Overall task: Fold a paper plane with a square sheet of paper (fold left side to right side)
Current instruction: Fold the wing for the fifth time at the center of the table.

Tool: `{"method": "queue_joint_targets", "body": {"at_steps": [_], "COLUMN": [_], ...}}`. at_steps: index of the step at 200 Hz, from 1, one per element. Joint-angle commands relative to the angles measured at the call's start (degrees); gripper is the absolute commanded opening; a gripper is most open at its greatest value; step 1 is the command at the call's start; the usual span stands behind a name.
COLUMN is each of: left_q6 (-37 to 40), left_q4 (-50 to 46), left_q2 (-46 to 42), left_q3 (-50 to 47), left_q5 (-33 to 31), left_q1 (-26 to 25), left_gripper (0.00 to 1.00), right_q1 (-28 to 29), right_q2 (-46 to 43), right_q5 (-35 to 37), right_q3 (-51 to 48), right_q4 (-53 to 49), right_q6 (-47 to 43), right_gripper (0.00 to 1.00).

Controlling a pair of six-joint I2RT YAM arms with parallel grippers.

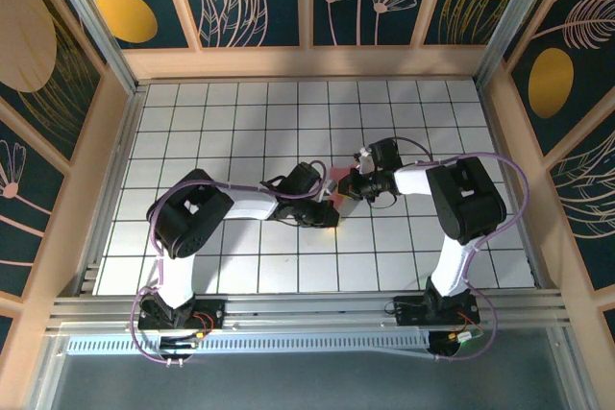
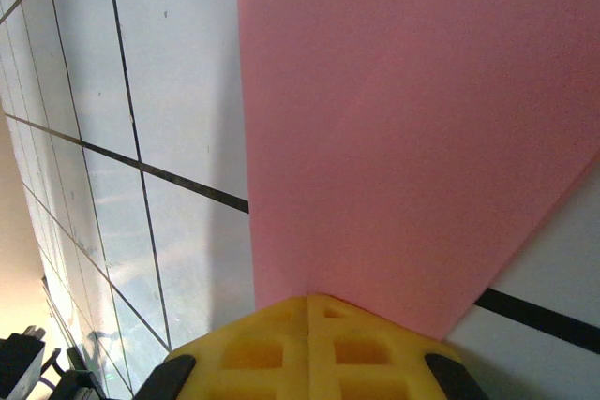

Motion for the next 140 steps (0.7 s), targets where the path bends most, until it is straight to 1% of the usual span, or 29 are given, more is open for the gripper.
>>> {"method": "queue_joint_targets", "body": {"at_steps": [1,46,122,140], "left_q6": [0.80,-0.35,-1.03,-1.11], "left_q4": [-0.21,1.79,1.90,1.80], "left_q2": [1.02,1.45,1.50,1.02], "left_q3": [0.57,0.26,-0.40,-2.41], "left_q5": [-0.27,1.01,0.50,0.38], "left_q1": [-0.22,-0.52,-0.92,-1.00], "left_gripper": [0.00,0.00,0.00,0.00], "right_q1": [0.51,0.56,0.54,0.53], "right_q2": [5.56,5.63,5.57,5.68], "right_q5": [9.41,9.41,9.50,9.44], "right_q3": [-2.13,-2.17,-2.14,-2.22], "right_q4": [-6.29,-6.29,-6.34,-6.38], "right_q6": [-2.08,-2.08,-2.16,-2.17], "right_gripper": [0.00,0.00,0.00,0.00]}}
